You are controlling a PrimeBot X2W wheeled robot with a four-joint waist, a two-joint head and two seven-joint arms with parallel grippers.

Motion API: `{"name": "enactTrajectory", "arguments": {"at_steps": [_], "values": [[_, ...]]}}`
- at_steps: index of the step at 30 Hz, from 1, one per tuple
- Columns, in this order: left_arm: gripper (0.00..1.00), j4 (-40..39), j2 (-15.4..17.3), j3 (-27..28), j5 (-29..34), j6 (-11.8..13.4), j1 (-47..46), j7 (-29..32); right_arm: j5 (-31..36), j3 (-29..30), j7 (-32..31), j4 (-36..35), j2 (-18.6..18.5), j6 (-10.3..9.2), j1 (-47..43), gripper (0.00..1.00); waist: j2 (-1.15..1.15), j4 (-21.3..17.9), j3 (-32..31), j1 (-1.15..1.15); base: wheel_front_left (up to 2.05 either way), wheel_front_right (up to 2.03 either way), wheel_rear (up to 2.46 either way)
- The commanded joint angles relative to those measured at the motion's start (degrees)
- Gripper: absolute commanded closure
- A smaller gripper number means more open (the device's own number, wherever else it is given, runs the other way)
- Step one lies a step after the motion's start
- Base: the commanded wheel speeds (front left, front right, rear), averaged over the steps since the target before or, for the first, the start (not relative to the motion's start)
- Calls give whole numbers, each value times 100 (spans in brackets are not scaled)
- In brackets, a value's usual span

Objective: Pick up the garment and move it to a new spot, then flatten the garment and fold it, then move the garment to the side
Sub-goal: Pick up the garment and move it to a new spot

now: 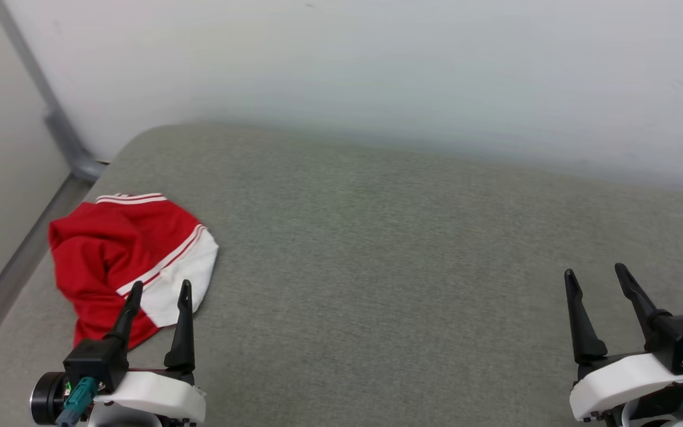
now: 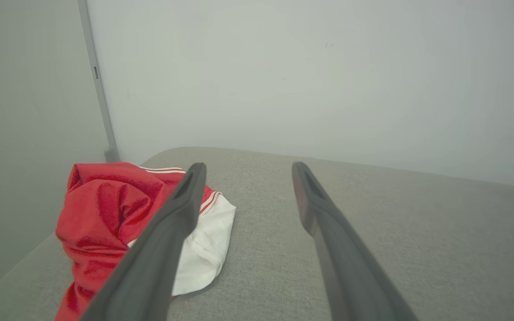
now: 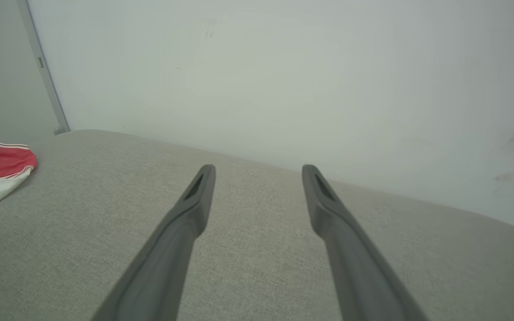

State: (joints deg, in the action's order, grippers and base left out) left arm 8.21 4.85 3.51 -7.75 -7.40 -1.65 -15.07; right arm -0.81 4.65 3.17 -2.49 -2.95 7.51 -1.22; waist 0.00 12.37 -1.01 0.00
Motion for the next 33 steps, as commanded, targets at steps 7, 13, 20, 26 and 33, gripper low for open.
{"name": "enactTrajectory", "arguments": {"at_steps": [7,13,20,26,33], "values": [[0,55,54,183,-31,-11,51,-14,-31,-107,17,-22,9,-4,-5,0,0,713,-1,0,0,0,0],[0,51,64,286,-37,-13,52,-14,-144,-195,57,38,9,-4,74,0,0,1160,7,0,0,0,0],[0,50,81,357,-84,-14,116,-14,-260,-266,146,106,8,-4,107,0,0,1548,15,0,0,0,0],[0,104,130,349,-185,-13,69,-14,-306,-312,192,156,8,-4,174,0,0,1703,56,0,0,0,0],[0,154,165,374,-211,-14,-68,-14,-263,-345,205,146,8,-4,248,0,0,1728,113,0,0,0,0]]}}
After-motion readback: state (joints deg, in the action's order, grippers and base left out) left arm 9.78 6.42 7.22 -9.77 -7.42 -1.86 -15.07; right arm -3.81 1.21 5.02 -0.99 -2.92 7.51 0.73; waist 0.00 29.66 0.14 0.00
